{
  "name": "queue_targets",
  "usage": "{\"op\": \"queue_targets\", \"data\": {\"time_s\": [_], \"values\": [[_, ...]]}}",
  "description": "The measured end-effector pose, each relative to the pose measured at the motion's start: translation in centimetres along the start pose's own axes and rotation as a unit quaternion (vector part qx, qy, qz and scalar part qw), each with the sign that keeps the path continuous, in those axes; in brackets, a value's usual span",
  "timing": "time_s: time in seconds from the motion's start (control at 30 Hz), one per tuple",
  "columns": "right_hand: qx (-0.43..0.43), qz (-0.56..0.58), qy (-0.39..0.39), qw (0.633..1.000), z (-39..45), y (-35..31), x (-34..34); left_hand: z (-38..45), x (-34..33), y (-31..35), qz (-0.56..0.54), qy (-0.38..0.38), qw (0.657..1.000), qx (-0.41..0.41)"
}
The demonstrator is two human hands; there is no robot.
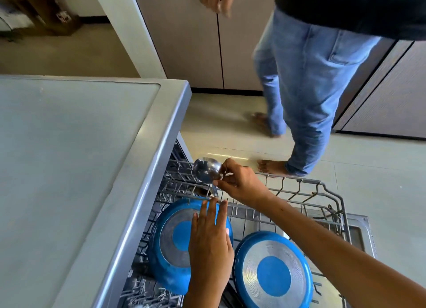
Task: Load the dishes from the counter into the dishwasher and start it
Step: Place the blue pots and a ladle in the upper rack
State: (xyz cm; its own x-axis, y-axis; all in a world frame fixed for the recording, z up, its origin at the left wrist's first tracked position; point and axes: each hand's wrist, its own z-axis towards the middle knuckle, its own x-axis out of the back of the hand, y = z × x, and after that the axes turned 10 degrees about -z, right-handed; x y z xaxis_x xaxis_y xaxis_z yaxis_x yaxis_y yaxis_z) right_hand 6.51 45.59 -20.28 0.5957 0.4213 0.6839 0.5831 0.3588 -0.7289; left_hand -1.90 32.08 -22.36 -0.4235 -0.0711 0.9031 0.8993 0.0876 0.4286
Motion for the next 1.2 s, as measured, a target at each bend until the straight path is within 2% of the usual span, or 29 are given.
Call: {"op": "queue_targets", "data": {"time_s": [0.2,0.4,0.47,0.63,0.73,0.97,1.03,1.1,1.2], "values": [[-0.012,-0.019,0.003,1.000,0.2,0.4,-1.5,-0.1,-0.2,-0.1,-0.005,0.000,1.000,0.011],[-0.028,-0.037,0.051,0.998,-0.1,0.5,-1.6,-0.3,-0.2,0.0,-0.010,0.006,1.000,0.013],[-0.031,-0.047,0.050,0.997,0.0,0.6,-1.3,-0.2,-0.1,0.0,-0.010,0.003,1.000,0.018],[-0.043,-0.188,0.044,0.980,-0.2,1.3,-0.6,0.4,0.6,0.9,0.005,0.015,0.999,0.031],[-0.025,-0.182,0.050,0.982,-0.4,1.5,-0.9,0.8,0.5,1.5,0.009,0.021,0.999,0.048],[-0.018,-0.218,0.012,0.976,0.2,1.6,-0.8,0.3,0.2,1.4,0.004,0.003,0.998,0.055],[-0.018,-0.230,0.030,0.973,-0.5,1.2,-0.4,0.3,0.3,1.4,-0.003,-0.002,0.998,0.055],[-0.016,-0.227,0.079,0.971,-1.6,1.0,0.0,0.2,0.2,1.2,-0.008,-0.001,0.998,0.056],[-0.020,-0.190,0.115,0.975,-3.8,0.9,0.6,0.0,0.8,1.1,-0.026,-0.018,0.998,0.052]]}}
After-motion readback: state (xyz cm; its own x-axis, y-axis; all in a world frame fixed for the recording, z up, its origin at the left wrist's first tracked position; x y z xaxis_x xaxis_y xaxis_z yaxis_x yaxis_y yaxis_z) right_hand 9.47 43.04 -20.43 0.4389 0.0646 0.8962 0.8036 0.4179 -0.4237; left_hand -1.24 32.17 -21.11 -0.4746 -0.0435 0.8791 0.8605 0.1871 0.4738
